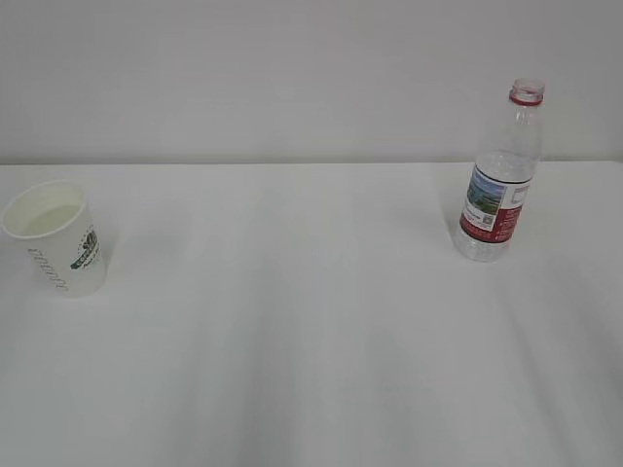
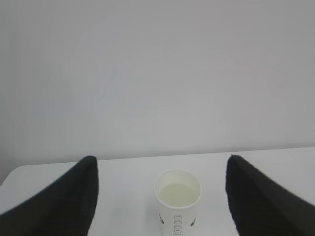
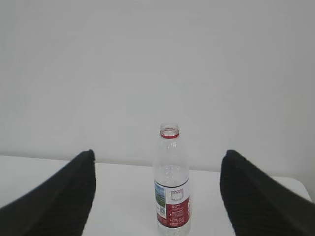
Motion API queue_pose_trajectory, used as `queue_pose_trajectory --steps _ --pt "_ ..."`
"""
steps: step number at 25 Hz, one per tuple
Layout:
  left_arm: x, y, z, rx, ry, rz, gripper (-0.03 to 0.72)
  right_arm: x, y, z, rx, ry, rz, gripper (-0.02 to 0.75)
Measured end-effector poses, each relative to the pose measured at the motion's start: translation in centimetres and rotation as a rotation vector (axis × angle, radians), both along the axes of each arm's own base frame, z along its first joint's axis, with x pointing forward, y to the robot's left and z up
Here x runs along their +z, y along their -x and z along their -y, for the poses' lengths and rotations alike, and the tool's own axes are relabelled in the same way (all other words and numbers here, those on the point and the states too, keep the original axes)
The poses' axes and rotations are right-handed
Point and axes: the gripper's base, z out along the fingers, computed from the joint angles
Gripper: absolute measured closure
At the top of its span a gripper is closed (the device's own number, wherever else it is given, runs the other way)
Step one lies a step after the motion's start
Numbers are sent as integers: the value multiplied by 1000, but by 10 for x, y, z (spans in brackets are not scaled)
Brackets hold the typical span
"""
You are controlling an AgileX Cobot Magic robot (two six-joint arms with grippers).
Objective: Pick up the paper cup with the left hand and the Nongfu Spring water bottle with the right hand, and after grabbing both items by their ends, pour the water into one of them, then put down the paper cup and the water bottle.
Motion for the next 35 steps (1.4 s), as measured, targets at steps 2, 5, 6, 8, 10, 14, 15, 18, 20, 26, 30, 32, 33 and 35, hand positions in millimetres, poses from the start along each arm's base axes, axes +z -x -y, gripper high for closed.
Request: queue_pose_trajectory --steps 2,5,6,8,10,14,15,18,20,26,30,32,33,35 --pt "2 6 -1 4 1 -10 101 1 7 1 3 4 -20 143" --pt "4 16 -2 9 2 -29 101 4 16 2 7 18 -58 144" --pt "4 18 -2 10 0 -35 101 6 19 3 7 25 -67 144" --pt "3 22 -3 12 -10 -49 101 6 24 4 6 44 -103 144" --pt "2 26 -3 15 -22 -78 101 8 29 5 5 57 -132 144" --pt "2 36 -4 18 -24 -113 101 9 36 6 8 74 -210 144" --pt "2 39 -4 17 -22 -117 101 10 38 6 9 78 -229 144" --pt "-1 42 -4 11 -10 -166 101 10 41 7 10 87 -273 144" --pt "-4 43 -3 -1 4 -202 101 7 43 7 11 94 -308 145" --pt "-12 45 -1 -18 17 -297 101 -4 47 8 9 104 -442 145" --pt "-18 48 -1 -19 2 -362 109 -10 50 9 3 111 -515 145" --pt "-20 48 -2 -11 -9 -385 119 -12 52 10 -4 110 -551 145" --pt "-20 49 -3 -7 -15 -393 124 -14 52 11 -13 124 -566 145" --pt "-21 49 -3 -1 -21 -403 129 -16 54 12 -27 127 -597 145"
